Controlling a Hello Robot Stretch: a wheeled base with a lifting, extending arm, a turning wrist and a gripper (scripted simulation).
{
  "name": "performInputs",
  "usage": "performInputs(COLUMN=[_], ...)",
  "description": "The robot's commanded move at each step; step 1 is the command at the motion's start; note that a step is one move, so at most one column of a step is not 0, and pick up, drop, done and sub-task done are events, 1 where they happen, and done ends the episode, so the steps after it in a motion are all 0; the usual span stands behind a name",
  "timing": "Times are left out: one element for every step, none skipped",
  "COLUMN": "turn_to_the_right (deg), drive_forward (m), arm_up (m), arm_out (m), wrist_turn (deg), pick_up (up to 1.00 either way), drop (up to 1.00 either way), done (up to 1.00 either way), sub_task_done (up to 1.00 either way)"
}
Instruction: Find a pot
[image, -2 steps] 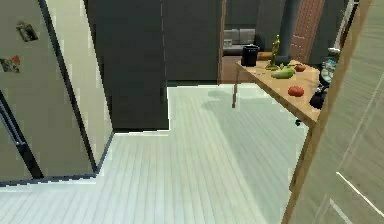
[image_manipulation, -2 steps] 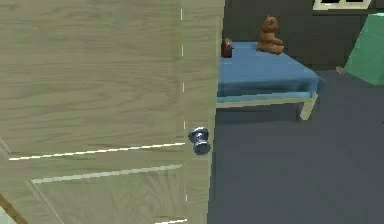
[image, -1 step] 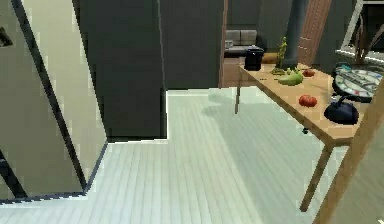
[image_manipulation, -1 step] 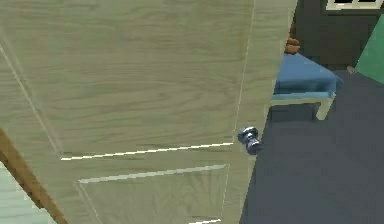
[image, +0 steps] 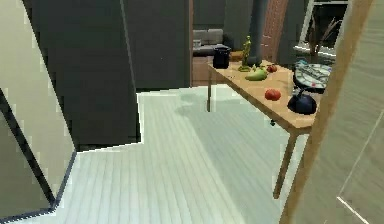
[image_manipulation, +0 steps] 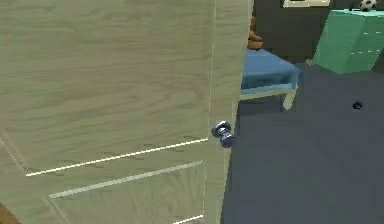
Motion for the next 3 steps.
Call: performInputs(turn_to_the_right=[0.0,45.0,0.0], drive_forward=[0.65,0.0,0.0], arm_up=[0.0,0.0,0.0], arm_out=[0.0,0.0,0.0], wrist_turn=[0.0,0.0,0.0], pick_up=[0.0,0.0,0.0], drop=[0.0,0.0,0.0], done=[0.0,0.0,1.0], sub_task_done=[0.0,0.0,0.0])
